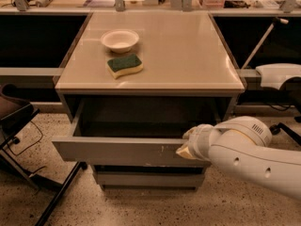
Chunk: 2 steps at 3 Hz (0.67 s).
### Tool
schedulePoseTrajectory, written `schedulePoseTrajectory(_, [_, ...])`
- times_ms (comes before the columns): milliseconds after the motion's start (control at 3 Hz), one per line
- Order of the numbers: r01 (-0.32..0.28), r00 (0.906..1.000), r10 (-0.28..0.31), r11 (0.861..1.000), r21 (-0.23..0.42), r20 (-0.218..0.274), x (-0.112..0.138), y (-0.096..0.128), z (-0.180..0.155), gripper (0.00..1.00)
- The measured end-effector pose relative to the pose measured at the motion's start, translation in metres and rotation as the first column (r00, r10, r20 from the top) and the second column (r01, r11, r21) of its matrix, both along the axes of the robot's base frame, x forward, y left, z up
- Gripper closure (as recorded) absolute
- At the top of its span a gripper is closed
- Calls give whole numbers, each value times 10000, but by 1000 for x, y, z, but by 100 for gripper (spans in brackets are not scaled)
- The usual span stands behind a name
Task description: Open top drawer
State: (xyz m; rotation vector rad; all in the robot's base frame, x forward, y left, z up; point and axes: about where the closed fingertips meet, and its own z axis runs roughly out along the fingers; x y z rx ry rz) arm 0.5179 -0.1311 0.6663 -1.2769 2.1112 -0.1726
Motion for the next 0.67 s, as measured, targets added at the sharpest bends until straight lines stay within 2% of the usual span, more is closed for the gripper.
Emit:
schedulePoseTrajectory(333, [0, 10000, 0, 10000, 0, 0, -1, 0, 1, 100])
schedulePoseTrajectory(667, [116, 9999, -116, 9999, 87, 2, -15, -3, 1, 100])
